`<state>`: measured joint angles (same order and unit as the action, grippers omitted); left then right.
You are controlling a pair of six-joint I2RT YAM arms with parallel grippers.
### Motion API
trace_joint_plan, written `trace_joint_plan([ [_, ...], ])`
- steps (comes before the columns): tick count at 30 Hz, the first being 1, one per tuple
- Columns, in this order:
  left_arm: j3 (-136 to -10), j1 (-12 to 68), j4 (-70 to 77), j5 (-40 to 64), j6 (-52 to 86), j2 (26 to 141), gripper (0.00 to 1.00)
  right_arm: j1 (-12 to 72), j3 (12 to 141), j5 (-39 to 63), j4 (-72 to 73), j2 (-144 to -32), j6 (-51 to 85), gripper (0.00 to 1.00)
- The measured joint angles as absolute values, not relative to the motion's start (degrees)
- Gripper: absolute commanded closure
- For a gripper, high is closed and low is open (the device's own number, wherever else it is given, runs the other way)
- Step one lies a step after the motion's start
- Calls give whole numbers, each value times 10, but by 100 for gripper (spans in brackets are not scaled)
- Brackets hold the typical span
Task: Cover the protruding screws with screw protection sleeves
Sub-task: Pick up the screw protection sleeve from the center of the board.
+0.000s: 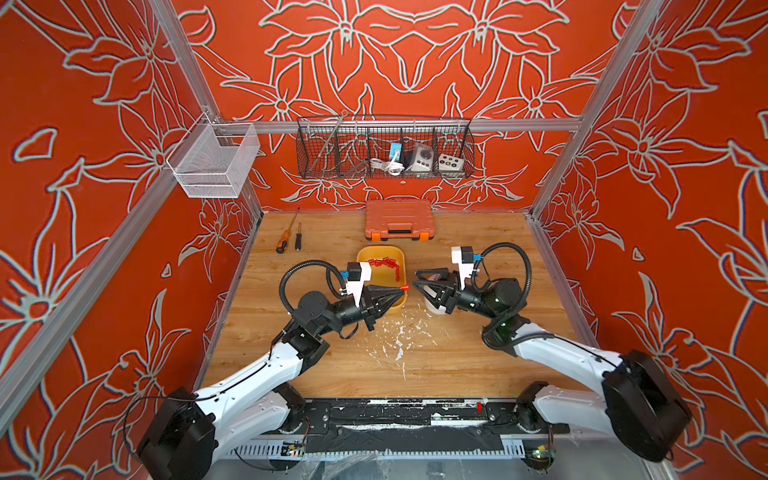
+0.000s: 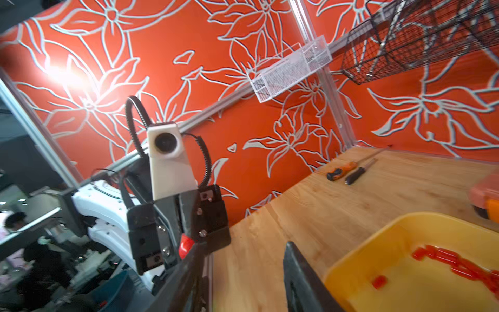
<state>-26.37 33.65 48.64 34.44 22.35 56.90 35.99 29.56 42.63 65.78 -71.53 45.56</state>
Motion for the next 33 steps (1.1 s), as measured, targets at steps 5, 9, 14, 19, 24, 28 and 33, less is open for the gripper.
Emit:
trace_joint_plan([
  [5, -264, 336, 489, 346, 227, 584, 100, 360, 296, 454, 732, -751, 509, 51],
  [9, -264, 336, 490, 347, 226, 584, 100, 360, 296, 469, 762, -749, 524, 54],
  [14, -264, 336, 492, 351, 229, 591, 100, 360, 302, 487, 776, -755, 536, 58],
  [19, -264, 336, 494, 354, 230, 594, 100, 360, 302, 497, 781, -764, 538, 54],
  [24, -264, 336, 495, 357, 230, 594, 100, 360, 302, 502, 781, -783, 541, 56],
  [28, -264, 336, 498, 357, 230, 594, 100, 359, 302, 505, 783, -784, 544, 65],
  [33, -264, 336, 499, 357, 231, 594, 100, 359, 302, 512, 785, -784, 547, 79],
])
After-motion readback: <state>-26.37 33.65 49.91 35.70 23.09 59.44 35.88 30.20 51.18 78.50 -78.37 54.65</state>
